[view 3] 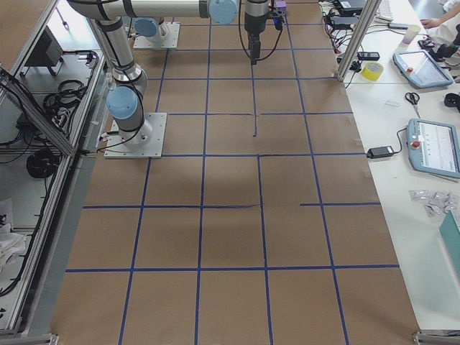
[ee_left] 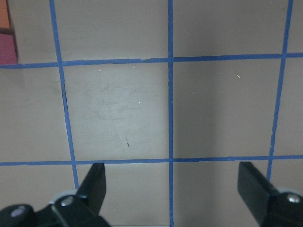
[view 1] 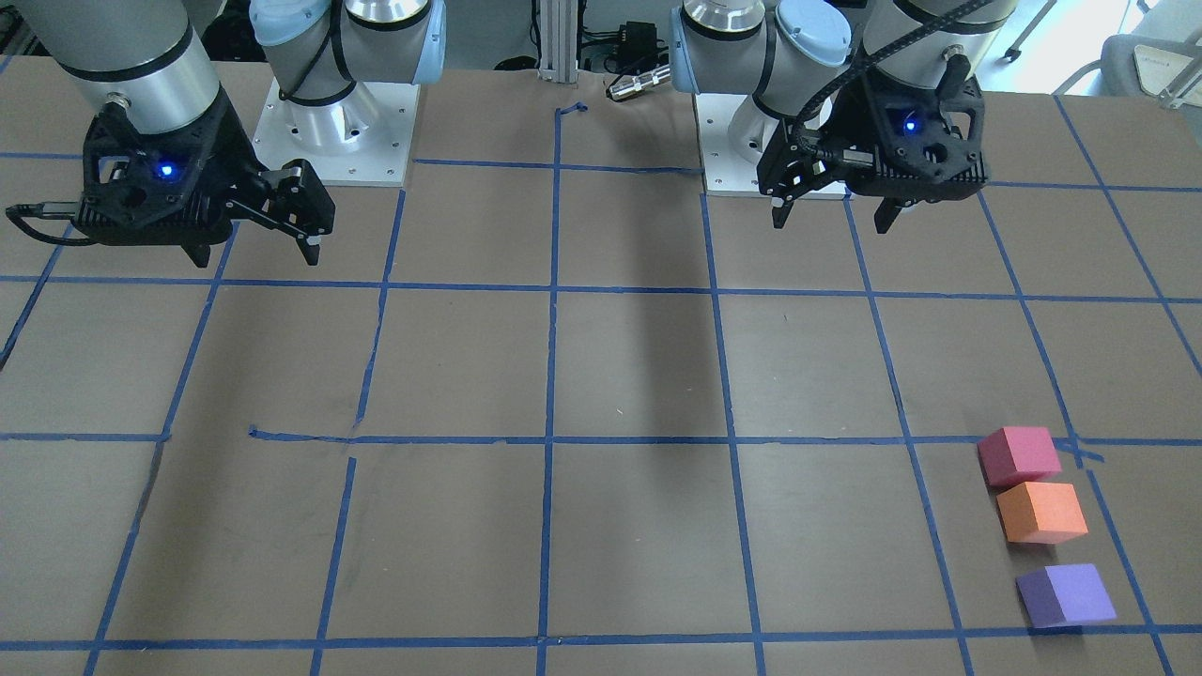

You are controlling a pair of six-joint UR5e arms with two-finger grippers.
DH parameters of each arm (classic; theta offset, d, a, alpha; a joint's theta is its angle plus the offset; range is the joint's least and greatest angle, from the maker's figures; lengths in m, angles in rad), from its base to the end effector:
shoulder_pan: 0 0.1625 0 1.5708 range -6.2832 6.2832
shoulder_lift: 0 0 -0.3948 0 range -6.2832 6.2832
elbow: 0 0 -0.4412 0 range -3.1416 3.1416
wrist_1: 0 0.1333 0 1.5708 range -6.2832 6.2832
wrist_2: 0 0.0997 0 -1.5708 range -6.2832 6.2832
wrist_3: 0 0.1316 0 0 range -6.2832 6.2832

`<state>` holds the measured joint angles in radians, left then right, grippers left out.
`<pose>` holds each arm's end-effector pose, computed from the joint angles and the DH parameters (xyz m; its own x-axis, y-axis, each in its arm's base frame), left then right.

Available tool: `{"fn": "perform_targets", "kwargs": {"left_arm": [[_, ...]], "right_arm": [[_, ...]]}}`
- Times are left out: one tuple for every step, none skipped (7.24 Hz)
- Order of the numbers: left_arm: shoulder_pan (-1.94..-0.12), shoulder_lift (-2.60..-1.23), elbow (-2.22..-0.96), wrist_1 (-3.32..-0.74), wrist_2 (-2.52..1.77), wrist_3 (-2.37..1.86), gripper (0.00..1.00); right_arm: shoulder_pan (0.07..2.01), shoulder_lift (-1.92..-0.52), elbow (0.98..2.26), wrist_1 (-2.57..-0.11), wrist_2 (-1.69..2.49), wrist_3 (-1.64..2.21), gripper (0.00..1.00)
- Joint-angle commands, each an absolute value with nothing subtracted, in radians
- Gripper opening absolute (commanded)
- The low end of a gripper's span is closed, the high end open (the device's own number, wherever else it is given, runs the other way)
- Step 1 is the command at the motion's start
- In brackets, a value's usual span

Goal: Arrange blocks in a line

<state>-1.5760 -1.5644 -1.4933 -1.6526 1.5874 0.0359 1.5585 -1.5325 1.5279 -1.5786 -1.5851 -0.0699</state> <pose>-0.1339 -0.5364 0.4629 -0.9990 0.0411 -0.0167 0.0411 0.9992 -0.0015 0.1246 -0.5592 0.4287 -0.9982 -0.0574 0.0151 -0.0576 0.9983 -0.0114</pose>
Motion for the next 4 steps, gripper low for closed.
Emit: {"fn": "perform_targets", "kwargs": {"left_arm": [[-1.595,-1.565,-1.491,-1.649,1.589,0.038,1.0],[-1.601,-1.565,-1.493,-1.646,1.594,0.037,1.0],[-1.605,-1.549,-1.503,-1.646,1.594,0.037,1.0],[-1.605,-1.543,-1.503,-1.646,1.595,0.037,1.0]], "right_arm": [[1.559,-1.532,1.528,-1.58,-1.586,-0.072,1.0],[1.559,-1.532,1.528,-1.58,-1.586,-0.071,1.0],[1.559,-1.532,1.528,-1.58,-1.586,-0.071,1.0],[1.559,-1.532,1.528,-1.58,-1.586,-0.069,1.0]]}}
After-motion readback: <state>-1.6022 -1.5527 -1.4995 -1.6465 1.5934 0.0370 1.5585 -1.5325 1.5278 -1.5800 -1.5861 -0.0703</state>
